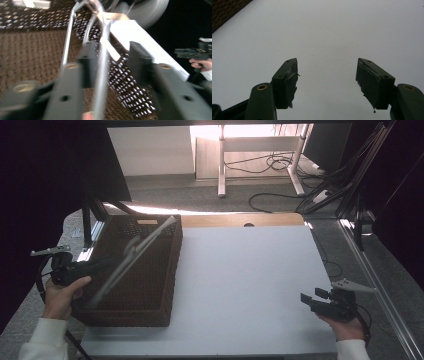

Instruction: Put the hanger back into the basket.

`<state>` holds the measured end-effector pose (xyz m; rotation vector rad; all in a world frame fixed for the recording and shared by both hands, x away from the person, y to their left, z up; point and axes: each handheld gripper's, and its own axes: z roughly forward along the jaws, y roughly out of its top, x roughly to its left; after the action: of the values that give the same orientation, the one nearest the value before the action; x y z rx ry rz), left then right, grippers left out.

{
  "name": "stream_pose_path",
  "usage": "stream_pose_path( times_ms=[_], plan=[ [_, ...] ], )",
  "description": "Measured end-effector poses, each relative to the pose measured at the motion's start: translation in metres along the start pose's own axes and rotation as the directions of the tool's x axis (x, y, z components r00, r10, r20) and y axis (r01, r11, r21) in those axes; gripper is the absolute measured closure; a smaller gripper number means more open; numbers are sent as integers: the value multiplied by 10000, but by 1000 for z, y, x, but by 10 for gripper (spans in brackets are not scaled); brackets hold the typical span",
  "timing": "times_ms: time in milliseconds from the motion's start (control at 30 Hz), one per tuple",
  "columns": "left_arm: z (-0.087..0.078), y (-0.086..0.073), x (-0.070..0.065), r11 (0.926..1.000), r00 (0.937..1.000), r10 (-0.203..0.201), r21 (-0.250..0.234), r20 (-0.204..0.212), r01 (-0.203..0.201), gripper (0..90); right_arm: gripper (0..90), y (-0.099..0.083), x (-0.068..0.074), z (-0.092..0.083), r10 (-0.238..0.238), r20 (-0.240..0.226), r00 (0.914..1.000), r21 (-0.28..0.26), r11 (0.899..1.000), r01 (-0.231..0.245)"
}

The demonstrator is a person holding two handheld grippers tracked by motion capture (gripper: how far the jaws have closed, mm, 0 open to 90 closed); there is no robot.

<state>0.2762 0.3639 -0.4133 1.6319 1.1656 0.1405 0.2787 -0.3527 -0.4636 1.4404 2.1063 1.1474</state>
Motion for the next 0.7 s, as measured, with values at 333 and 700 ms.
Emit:
stream_pose_path(
  times_ms=[333, 700],
  plan=[
    [5, 0, -33, 9943, 9945, 1002, 392, -292, -990, 435, 338, 1, 1, 0, -54, -20, 10000, 13, 10000, 54],
    [33, -19, -86, 9715, 9735, 2277, 726, -195, -2257, 272, 289, 3, 9, 1, -682, -457, 9966, 14, 9977, 684]
  ],
)
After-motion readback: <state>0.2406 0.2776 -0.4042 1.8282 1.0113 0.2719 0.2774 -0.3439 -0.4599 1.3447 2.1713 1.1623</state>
